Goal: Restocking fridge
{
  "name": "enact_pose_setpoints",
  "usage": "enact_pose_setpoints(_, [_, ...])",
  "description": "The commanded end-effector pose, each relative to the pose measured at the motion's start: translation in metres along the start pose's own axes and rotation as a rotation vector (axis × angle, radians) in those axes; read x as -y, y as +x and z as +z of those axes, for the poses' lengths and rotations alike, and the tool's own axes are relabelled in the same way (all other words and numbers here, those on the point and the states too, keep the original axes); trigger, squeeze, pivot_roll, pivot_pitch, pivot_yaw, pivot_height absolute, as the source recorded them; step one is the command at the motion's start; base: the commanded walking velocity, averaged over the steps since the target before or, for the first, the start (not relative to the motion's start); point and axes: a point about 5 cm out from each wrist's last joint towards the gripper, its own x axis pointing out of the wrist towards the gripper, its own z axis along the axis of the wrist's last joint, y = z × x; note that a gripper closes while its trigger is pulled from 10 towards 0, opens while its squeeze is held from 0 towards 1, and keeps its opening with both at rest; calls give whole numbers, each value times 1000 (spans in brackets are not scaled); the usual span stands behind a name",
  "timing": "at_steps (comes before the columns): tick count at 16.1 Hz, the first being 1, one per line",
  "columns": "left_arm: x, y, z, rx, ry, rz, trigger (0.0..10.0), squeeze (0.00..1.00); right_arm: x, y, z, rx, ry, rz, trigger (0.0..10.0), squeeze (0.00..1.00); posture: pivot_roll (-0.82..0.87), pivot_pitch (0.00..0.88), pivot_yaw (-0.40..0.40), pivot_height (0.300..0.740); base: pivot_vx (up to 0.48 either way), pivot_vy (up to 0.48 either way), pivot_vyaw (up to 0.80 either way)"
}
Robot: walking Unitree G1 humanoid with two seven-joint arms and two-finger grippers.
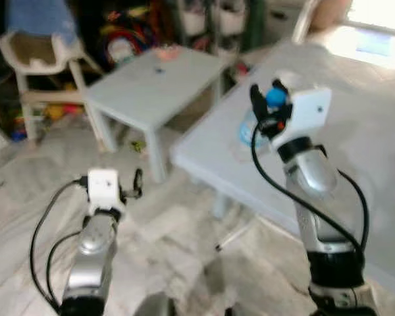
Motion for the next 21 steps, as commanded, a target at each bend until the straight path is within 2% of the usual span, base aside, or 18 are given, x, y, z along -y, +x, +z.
enact_pose_setpoints(1, [-9, 0, 2, 6, 21, 27, 10000, 0, -13, 4, 6, 33, 30, 55, 10000, 0, -7, 7, 33, 740, 0, 469, 800])
enact_pose_setpoints(3, [-9, 0, 3, 9, 22, 29, 10000, 0, -15, 3, 5, 29, 46, 69, 10000, 0, -5, 8, 33, 740, 0, 469, 800])
enact_pose_setpoints(7, [-14, 2, 2, 25, 39, 60, 10000, 0, -27, -5, -5, 7, 108, 141, 10000, 0, 8, 3, 27, 740, 0, 0, 800])
enact_pose_setpoints(11, [-17, 1, 2, 24, 48, 88, 10000, 0, -33, -12, -14, -15, 111, 178, 10000, 0, 13, 1, 28, 740, 0, 0, 800])
enact_pose_setpoints(13, [-22, -1, -1, 17, 58, 115, 10000, 0, -23, -22, -30, -61, 78, 152, 10000, 0, 14, 0, 28, 740, 0, 0, 800])
enact_pose_setpoints(16, [-38, -19, -12, -3, 81, 162, 10000, 0, -3, -46, -56, -153, 17, 60, 10000, 0, 20, 0, 28, 740, 0, 0, 800])
enact_pose_setpoints(19, [-42, -27, -13, -2, 92, 178, 10000, 0, 10, -68, -76, -233, 47, -85, 10000, 0, 36, 0, 29, 740, 0, 0, 800])
enact_pose_setpoints(21, [-41, -29, -11, 5, 98, 159, 10000, 0, 11, -78, -81, -254, 40, -116, 10000, 0, 34, 0, 35, 740, 0, 0, 800])
